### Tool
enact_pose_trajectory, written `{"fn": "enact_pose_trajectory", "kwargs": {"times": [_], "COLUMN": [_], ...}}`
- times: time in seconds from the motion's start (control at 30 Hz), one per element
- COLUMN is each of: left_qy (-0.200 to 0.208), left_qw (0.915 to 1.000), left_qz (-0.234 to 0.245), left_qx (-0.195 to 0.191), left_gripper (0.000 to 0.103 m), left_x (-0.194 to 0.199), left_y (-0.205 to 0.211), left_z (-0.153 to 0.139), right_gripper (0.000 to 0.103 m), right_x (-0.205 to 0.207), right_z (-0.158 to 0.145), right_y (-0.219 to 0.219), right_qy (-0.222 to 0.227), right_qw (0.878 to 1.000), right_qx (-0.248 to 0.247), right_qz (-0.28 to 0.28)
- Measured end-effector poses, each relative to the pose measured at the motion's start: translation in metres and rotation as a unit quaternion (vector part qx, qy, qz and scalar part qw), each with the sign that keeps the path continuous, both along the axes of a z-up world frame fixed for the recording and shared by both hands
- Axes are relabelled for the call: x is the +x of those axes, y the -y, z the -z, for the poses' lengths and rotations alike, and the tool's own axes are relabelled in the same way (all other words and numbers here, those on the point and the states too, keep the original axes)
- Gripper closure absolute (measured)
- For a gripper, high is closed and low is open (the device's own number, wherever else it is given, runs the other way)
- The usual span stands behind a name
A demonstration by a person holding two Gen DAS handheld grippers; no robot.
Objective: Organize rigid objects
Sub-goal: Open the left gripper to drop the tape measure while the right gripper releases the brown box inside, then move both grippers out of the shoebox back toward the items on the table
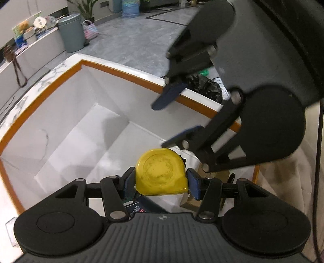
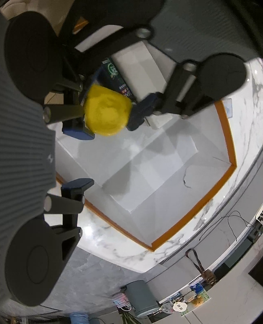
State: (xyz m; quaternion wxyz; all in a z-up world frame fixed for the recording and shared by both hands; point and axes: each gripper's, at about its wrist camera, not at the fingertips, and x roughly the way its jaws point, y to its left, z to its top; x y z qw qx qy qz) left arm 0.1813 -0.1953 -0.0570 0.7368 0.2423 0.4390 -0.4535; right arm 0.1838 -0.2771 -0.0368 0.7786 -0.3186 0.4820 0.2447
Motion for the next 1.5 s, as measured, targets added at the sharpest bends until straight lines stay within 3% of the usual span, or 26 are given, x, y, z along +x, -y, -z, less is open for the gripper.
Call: {"fn": "enact_pose_trajectory", "kwargs": {"times": [0.4,0.57,0.73,0.8,1.03,1.3,1.5], "left_qy": [0.007,0.006,0.009,0.014,0.039,0.072,0.088], "left_qw": [0.9992,0.9995,0.9996,0.9995,0.9976,0.9888,0.974], "left_qz": [-0.006,-0.019,-0.021,-0.026,-0.045,-0.11,-0.196], "left_qx": [0.04,0.025,0.019,0.01,-0.035,-0.071,-0.072], "left_gripper": [0.037,0.026,0.026,0.026,0.025,0.016,0.015], "left_x": [-0.002,-0.002,-0.004,-0.006,-0.018,-0.033,-0.029], "left_y": [0.001,-0.007,-0.016,-0.022,-0.052,-0.099,-0.133], "left_z": [0.024,0.018,0.007,-0.001,-0.038,-0.068,-0.073], "right_gripper": [0.054,0.053,0.051,0.042,0.033,0.027,0.021], "right_x": [-0.005,-0.004,-0.005,-0.005,-0.009,-0.02,-0.031], "right_z": [0.004,0.006,0.006,0.003,-0.008,-0.025,-0.038], "right_y": [0.0,0.0,-0.001,-0.001,-0.007,-0.031,-0.066], "right_qy": [-0.003,-0.007,-0.005,-0.002,0.024,0.063,0.08], "right_qw": [1.0,1.0,1.0,1.0,0.999,0.994,0.993], "right_qx": [0.014,0.013,0.013,0.014,0.011,0.03,0.049], "right_qz": [0.0,0.003,0.01,0.014,0.043,0.081,0.073]}}
